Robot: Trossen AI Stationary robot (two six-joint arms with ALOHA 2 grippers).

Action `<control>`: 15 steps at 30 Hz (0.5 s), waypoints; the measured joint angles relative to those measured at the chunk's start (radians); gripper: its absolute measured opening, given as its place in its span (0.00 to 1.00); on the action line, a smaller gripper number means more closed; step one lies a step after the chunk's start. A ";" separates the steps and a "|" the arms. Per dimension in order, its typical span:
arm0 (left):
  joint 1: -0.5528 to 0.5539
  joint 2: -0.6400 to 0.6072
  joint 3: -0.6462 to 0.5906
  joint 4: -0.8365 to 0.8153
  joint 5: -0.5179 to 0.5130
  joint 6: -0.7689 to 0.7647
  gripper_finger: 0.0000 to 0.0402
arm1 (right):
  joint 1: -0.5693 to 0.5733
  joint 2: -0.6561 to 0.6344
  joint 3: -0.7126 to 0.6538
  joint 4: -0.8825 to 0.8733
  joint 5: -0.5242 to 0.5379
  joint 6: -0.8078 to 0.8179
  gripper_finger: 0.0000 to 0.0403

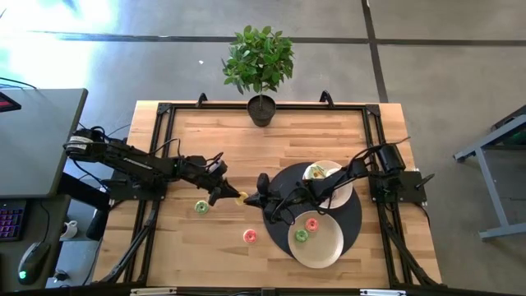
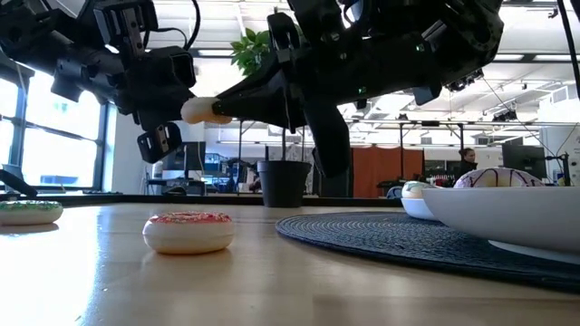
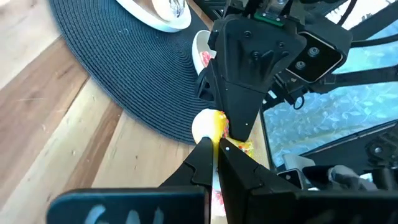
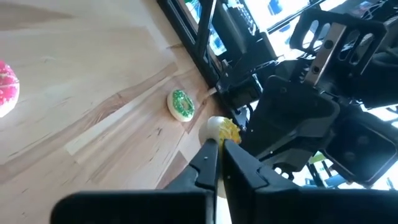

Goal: Pick & Place donuts
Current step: Put the small yellow donut on the bottom white plate

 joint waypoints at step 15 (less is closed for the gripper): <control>0.000 0.053 0.000 0.017 -0.012 0.049 0.02 | 0.000 0.000 0.000 -0.016 -0.001 0.055 0.02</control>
